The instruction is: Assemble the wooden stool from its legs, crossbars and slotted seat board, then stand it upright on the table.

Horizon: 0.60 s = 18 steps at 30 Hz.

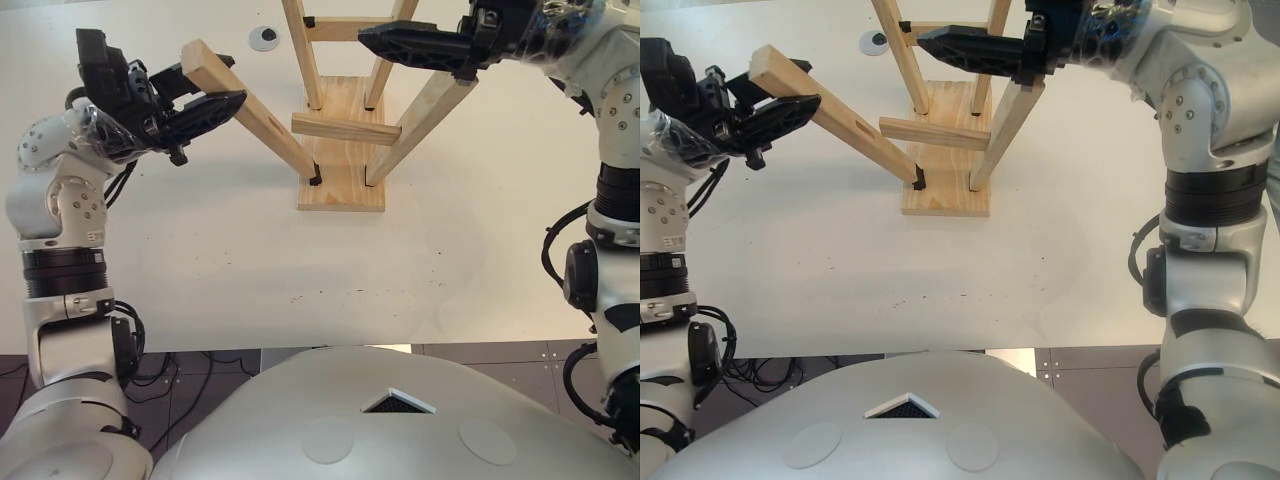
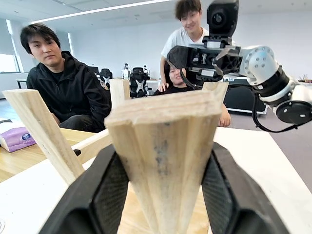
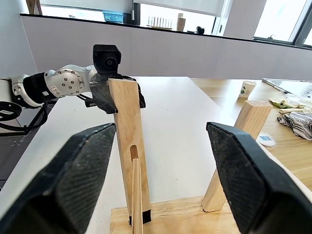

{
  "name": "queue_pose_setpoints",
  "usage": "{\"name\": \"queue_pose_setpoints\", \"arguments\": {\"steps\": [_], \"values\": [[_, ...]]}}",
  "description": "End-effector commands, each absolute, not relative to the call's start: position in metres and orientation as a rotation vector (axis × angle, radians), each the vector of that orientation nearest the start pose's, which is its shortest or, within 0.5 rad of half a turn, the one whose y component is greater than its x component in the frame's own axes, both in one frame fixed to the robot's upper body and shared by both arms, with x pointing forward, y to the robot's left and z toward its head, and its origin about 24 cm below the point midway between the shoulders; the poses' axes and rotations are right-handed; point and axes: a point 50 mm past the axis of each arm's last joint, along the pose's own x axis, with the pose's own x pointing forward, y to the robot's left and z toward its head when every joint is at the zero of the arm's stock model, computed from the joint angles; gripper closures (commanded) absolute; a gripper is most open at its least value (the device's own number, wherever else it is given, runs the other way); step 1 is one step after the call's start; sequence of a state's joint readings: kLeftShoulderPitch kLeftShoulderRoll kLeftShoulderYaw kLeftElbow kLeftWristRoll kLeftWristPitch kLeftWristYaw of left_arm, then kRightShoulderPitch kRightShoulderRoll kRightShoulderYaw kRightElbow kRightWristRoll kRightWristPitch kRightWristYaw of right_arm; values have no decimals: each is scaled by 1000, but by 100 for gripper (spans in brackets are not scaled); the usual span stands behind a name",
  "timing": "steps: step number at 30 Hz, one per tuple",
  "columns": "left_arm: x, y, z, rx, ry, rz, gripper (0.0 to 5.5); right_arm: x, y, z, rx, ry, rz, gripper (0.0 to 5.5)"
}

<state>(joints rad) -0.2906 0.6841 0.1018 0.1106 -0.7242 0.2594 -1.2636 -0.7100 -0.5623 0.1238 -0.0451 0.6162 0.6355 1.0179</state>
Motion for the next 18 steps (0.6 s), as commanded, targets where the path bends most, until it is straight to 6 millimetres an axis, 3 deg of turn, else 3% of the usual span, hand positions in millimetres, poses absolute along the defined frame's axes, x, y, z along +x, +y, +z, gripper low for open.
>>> {"name": "queue_pose_setpoints", "arguments": {"steps": [1,18], "values": [[272,243,130,75,167,-1219,349,301,-134,149,-59,317,1276,208],[283,223,138,284,478,-1314,349,291,-126,141,-15,314,1272,208]]}}
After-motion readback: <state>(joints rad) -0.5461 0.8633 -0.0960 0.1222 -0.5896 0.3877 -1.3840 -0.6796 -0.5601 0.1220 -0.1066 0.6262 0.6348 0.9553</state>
